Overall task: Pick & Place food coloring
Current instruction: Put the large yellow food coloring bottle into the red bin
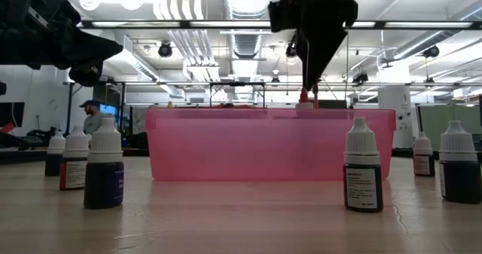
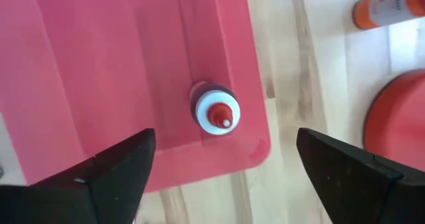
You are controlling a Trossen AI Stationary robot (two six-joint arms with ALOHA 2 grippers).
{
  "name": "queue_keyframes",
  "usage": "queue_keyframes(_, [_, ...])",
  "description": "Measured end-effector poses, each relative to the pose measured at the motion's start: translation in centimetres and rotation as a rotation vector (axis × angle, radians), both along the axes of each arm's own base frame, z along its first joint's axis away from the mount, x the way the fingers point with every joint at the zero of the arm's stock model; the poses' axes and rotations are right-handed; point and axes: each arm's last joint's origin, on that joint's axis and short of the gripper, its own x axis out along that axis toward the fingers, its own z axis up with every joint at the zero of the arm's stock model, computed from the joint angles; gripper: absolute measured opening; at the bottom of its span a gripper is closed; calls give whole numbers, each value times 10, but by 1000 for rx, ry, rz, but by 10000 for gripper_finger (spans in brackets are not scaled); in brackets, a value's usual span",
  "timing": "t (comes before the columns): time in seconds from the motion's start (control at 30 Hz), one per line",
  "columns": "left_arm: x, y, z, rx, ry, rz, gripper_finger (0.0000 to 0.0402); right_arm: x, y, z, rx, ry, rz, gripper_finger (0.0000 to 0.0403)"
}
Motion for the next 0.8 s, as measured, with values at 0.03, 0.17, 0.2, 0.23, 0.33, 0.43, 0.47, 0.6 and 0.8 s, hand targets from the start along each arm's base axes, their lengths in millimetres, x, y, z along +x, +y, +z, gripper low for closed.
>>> queue_keyframes(0.03, [0, 0, 0, 0, 0, 0, 0, 0, 0, 4, -1, 0, 1, 363])
queue_keyframes(0.17, [0, 0, 0, 0, 0, 0, 0, 1, 0, 17, -2, -8, 4, 364])
queue_keyframes(0.2, [0, 0, 0, 0, 0, 0, 0, 1, 0, 21, -2, -8, 4, 364])
queue_keyframes(0.23, [0, 0, 0, 0, 0, 0, 0, 0, 0, 25, -2, -6, 4, 364])
queue_keyframes(0.33, [0, 0, 0, 0, 0, 0, 0, -1, -1, 39, -2, -3, 2, 364])
queue_keyframes(0.43, [0, 0, 0, 0, 0, 1, 0, -4, -1, 54, -2, -3, -2, 365])
queue_keyframes(0.47, [0, 0, 0, 0, 0, 0, 0, -5, -1, 58, 0, -5, -9, 365])
queue_keyframes(0.6, [0, 0, 0, 0, 0, 0, 0, -7, -1, 77, 11, -35, -51, 365])
queue_keyframes(0.8, [0, 0, 0, 0, 0, 1, 0, -7, 0, 92, 23, -84, -80, 365])
